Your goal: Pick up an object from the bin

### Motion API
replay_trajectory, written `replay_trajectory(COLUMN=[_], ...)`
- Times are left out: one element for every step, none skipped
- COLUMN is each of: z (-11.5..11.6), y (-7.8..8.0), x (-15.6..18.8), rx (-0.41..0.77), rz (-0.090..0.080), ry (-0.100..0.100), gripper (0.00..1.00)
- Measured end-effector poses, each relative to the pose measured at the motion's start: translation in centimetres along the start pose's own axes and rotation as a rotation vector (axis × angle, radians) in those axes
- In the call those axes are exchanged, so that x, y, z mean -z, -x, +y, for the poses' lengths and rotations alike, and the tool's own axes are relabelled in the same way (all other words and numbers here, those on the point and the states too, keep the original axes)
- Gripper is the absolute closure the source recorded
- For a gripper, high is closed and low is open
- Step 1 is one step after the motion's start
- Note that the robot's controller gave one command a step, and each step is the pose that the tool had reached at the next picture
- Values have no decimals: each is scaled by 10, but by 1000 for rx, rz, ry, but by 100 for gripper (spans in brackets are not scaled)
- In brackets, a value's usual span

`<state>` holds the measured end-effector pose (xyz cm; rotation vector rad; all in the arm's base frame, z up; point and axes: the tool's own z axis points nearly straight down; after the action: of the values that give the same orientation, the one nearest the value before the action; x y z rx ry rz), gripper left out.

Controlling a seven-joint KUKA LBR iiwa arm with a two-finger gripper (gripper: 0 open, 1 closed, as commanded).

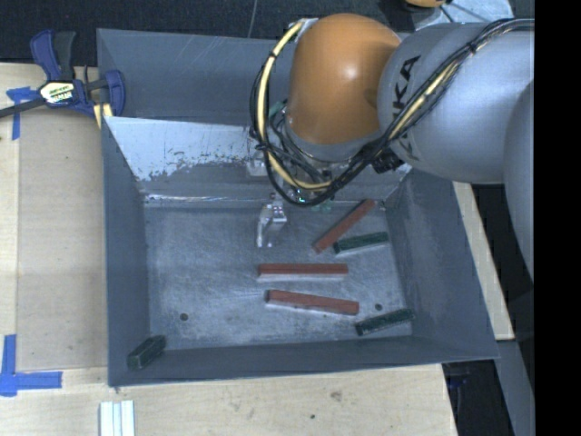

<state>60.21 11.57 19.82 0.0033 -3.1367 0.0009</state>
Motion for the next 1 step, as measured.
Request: replay_trajectory(z=[0], y=[2], x=[5], rx=[-2], rz=[-8], ry=[2], gripper=[0])
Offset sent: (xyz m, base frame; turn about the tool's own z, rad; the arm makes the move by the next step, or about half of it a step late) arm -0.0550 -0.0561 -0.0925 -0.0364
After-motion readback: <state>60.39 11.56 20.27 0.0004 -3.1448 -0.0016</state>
